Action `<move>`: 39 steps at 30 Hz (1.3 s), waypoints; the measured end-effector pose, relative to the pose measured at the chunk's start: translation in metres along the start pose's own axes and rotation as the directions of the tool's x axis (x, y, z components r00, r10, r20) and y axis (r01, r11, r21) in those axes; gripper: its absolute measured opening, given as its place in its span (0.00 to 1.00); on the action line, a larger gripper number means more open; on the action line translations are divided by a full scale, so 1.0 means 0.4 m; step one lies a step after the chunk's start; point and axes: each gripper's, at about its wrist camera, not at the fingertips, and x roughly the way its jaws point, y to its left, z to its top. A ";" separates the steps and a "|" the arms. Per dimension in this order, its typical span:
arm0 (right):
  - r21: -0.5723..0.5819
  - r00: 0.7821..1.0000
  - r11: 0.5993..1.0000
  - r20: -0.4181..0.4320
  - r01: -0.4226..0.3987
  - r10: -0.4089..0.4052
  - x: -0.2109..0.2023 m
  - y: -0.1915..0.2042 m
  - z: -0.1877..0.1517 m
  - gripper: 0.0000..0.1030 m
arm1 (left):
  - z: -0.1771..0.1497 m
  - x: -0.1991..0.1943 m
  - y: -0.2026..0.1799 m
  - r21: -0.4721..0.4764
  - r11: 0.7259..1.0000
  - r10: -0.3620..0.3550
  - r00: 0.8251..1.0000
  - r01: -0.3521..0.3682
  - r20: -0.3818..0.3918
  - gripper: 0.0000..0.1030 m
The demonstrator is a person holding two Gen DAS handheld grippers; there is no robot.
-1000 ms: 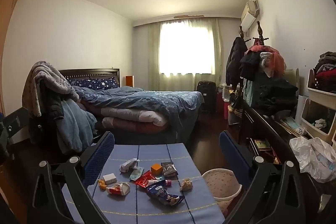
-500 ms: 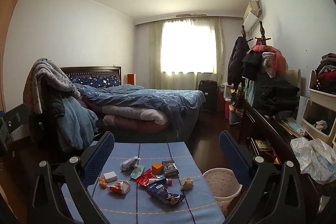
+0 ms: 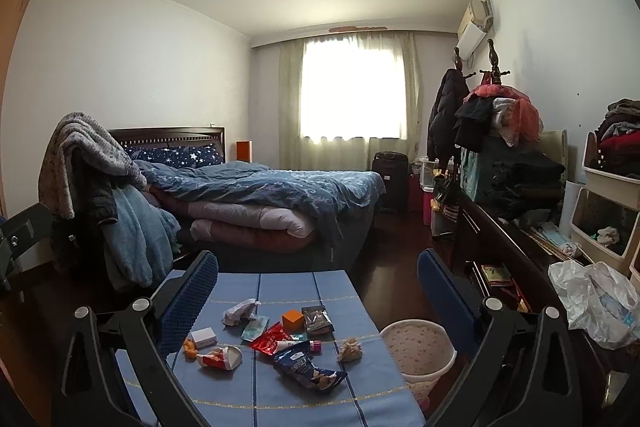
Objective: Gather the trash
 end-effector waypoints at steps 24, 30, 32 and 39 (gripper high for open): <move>-0.003 1.000 1.000 0.002 0.001 -0.001 -0.009 0.004 0.000 0.96 | -0.007 0.001 0.008 -0.010 1.000 -0.008 1.000 0.008 0.006 0.97; -0.005 1.000 1.000 0.002 0.001 -0.001 -0.011 0.004 -0.002 0.96 | -0.008 -0.002 0.010 -0.011 1.000 -0.009 1.000 0.009 0.006 0.97; -0.006 1.000 1.000 0.000 0.002 -0.002 -0.009 0.005 -0.001 0.96 | -0.009 -0.002 0.010 -0.011 1.000 -0.010 1.000 0.010 0.004 0.97; -0.005 1.000 1.000 -0.001 0.001 -0.001 -0.007 0.006 -0.001 0.96 | -0.008 -0.002 0.009 -0.012 1.000 -0.008 1.000 0.008 0.006 0.97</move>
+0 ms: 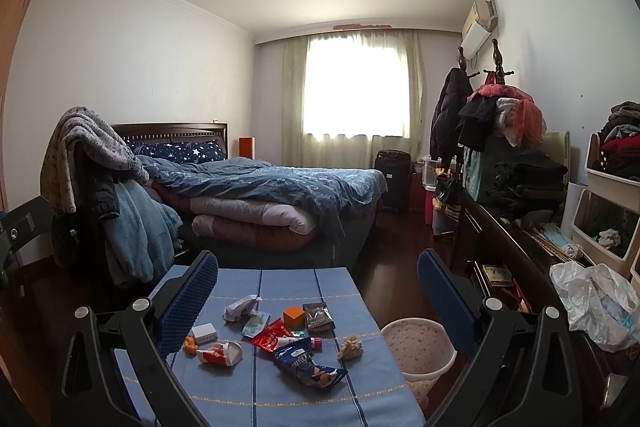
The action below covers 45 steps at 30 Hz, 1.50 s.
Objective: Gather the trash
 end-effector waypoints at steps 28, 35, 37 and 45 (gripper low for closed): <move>0.009 1.000 1.000 -0.027 -0.001 0.001 -0.005 -0.010 -0.020 0.96 | -0.017 0.022 -0.016 0.011 1.000 -0.007 1.000 0.007 -0.016 0.97; 0.030 0.992 1.000 -0.126 0.008 -0.004 0.101 -0.038 -0.069 0.96 | -0.050 0.134 -0.036 0.026 1.000 0.014 0.994 -0.012 -0.105 0.97; 0.030 0.985 1.000 -0.174 0.008 -0.003 0.139 -0.046 -0.095 0.96 | -0.077 0.194 -0.035 0.032 0.999 0.021 0.987 -0.016 -0.158 0.97; -0.003 0.937 1.000 -0.350 0.018 -0.018 0.319 -0.056 -0.205 0.96 | -0.271 0.479 -0.047 0.071 0.997 0.034 0.917 -0.006 -0.397 0.97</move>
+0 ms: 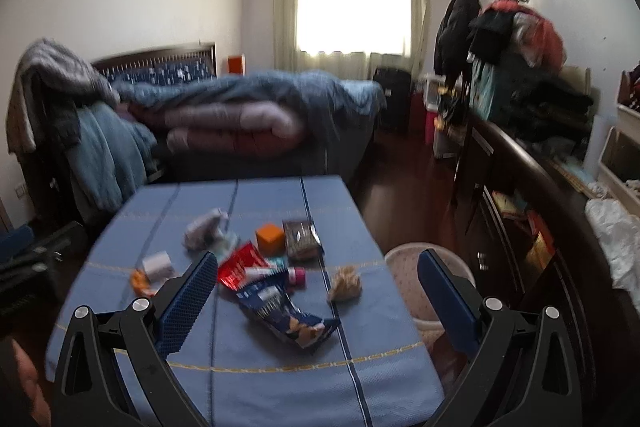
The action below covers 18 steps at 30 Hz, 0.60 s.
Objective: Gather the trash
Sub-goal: 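Grasp the red-and-white snack wrapper with the left tool while the right tool grasps the blue Waffle chip bag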
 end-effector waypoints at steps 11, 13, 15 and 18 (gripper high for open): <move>-0.035 0.983 0.999 -0.186 -0.012 0.005 0.241 -0.003 -0.079 0.96 | -0.123 0.373 0.015 -0.083 0.996 -0.016 0.966 -0.006 -0.258 0.96; -0.034 0.978 0.999 -0.208 -0.015 0.007 0.267 -0.004 -0.090 0.96 | -0.140 0.408 0.013 -0.089 0.996 -0.012 0.958 -0.014 -0.285 0.96; -0.029 0.974 0.999 -0.228 -0.016 0.009 0.293 -0.007 -0.100 0.96 | -0.152 0.433 0.004 -0.077 0.997 -0.014 0.953 -0.009 -0.302 0.96; -0.021 0.966 1.000 -0.257 -0.018 0.012 0.323 -0.010 -0.113 0.96 | -0.160 0.450 -0.014 -0.053 0.998 0.001 0.956 -0.017 -0.293 0.96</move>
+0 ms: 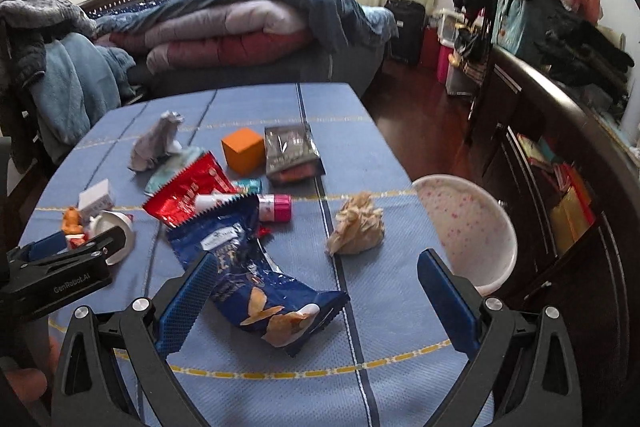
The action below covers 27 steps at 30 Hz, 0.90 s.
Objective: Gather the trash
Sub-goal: 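Grasp the red-and-white snack wrapper with the left tool while the right tool grasps the blue Waffle chip bag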
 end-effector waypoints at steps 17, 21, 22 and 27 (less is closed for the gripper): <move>-0.061 0.990 0.990 -0.070 -0.127 0.123 0.080 0.078 -0.017 0.96 | -0.011 -0.037 0.055 -0.013 0.991 -0.130 0.987 0.132 0.090 0.66; -0.069 0.985 0.986 -0.089 -0.154 0.147 0.106 0.100 -0.012 0.96 | -0.006 -0.053 0.064 -0.024 0.988 -0.148 0.984 0.152 0.102 0.66; -0.072 0.985 0.986 -0.092 -0.153 0.146 0.108 0.103 -0.010 0.86 | -0.005 -0.058 0.066 -0.025 0.987 -0.156 0.982 0.159 0.106 0.66; -0.064 0.977 0.980 -0.111 -0.188 0.180 0.107 0.099 -0.011 0.43 | 0.000 -0.091 0.066 -0.017 0.983 -0.178 0.975 0.182 0.133 0.66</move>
